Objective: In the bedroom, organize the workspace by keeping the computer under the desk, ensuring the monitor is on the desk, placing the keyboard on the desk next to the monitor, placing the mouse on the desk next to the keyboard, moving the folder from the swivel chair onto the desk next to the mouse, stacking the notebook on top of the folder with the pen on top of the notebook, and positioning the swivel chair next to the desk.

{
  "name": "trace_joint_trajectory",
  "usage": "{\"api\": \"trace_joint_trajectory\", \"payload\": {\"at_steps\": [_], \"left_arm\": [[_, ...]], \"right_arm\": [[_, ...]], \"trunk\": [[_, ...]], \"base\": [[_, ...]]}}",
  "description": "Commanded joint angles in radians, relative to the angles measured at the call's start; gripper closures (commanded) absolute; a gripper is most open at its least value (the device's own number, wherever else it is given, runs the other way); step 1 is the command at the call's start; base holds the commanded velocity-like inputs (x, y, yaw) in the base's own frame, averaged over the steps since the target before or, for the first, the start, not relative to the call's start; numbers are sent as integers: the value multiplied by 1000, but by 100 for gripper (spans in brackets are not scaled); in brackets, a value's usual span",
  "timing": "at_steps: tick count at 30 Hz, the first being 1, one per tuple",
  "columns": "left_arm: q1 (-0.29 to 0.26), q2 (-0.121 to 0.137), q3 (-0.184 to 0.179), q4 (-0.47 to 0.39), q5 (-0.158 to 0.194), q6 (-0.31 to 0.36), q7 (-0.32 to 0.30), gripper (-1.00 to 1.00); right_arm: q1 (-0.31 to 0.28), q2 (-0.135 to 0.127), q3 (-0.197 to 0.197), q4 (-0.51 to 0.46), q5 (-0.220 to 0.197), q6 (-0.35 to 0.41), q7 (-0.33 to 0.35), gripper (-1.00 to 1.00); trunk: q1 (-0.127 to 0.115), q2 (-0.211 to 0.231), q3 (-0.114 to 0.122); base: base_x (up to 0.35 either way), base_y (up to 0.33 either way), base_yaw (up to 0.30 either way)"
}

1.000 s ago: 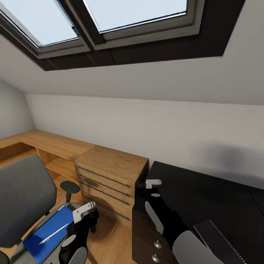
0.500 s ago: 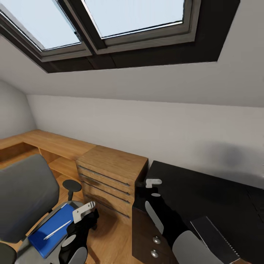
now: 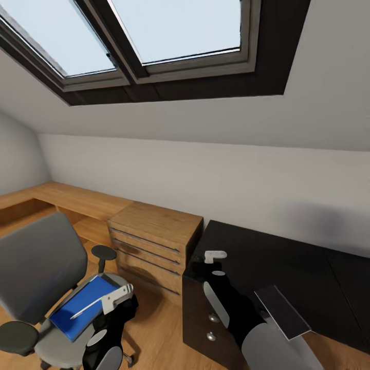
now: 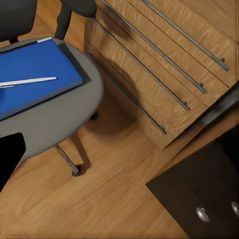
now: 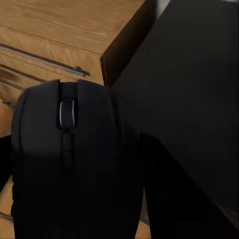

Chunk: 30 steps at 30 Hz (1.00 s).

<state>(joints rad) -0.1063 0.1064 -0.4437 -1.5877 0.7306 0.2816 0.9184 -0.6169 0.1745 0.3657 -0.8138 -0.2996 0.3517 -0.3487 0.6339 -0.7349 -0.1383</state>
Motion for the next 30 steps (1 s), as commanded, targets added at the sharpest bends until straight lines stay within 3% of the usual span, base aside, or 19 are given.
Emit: {"api": "trace_joint_trajectory", "payload": {"at_steps": [1,8,12,16,20,23,26,29,30], "left_arm": [[-1,1,-2,-1,4,5,7,-100],[-1,1,-2,8,5,4,7,-100],[-1,2,-5,56,5,4,5,-100],[24,4,-7,153,3,-1,1,-100],[51,3,-9,333,0,-7,-5,-100],[56,1,-10,480,-3,-62,-63,-100],[58,-1,-13,671,-10,-211,-221,-100],[59,-2,-13,781,-20,-299,-335,-100],[59,-3,-13,790,-21,-306,-344,-100]], "right_arm": [[-1,0,3,-1,-12,1,-11,100],[-1,0,-22,-1,-12,1,-10,100],[-1,-8,-45,-16,-13,4,-10,100],[-1,-20,-53,-38,-14,9,-10,100],[-1,-23,-55,-46,-15,11,-11,100],[-1,-24,-54,-48,-15,12,-12,100],[-1,-24,-54,-48,-15,12,-13,100],[-1,-24,-56,-49,-13,12,-14,100],[-1,-24,-58,-50,-13,12,-14,100]], "trunk": [[-4,6,2],[-8,13,7],[-8,13,9],[-8,13,10],[-8,13,12],[-8,13,12],[-8,13,12],[-8,13,12],[-8,13,12]], "base": [[-23,0,-219],[-6,0,-266],[0,0,-286],[0,0,-287],[0,0,-286],[0,0,-159],[0,0,-50],[0,0,-15],[0,0,-3]]}}
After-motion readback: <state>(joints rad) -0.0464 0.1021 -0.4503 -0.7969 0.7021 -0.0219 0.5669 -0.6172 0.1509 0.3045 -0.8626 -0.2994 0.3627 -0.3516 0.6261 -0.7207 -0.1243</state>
